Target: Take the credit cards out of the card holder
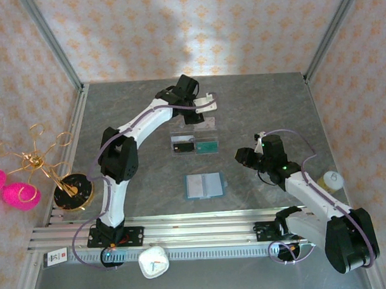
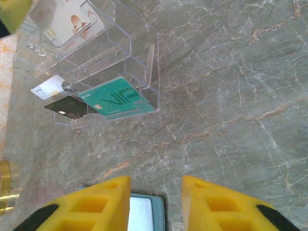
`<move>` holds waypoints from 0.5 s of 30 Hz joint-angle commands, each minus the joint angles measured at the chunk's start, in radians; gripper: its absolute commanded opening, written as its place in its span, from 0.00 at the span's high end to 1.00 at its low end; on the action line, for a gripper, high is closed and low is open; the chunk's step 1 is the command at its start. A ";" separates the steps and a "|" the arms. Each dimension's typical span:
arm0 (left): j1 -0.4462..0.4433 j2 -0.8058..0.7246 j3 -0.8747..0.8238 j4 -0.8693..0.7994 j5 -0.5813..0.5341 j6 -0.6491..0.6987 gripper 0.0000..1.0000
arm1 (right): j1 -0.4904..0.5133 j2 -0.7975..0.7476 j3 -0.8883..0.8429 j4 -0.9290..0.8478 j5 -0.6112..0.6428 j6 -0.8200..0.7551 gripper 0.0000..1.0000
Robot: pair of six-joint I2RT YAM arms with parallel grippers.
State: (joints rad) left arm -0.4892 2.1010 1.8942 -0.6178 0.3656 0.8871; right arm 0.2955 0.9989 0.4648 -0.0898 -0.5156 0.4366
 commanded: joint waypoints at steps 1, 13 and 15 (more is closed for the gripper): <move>-0.005 -0.088 0.006 0.071 0.013 -0.073 0.59 | -0.004 -0.015 0.009 0.013 -0.003 -0.011 0.62; -0.105 -0.595 -0.605 0.670 0.020 -0.768 0.61 | 0.447 0.075 0.044 0.088 0.237 -0.068 0.54; -0.143 -0.695 -0.777 0.761 -0.047 -0.853 0.61 | 0.532 0.130 0.082 0.065 0.307 -0.091 0.54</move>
State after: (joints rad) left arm -0.5842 1.4723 1.2881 -0.0727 0.4015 0.2703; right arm 0.7563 1.0874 0.4877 -0.0383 -0.3561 0.3939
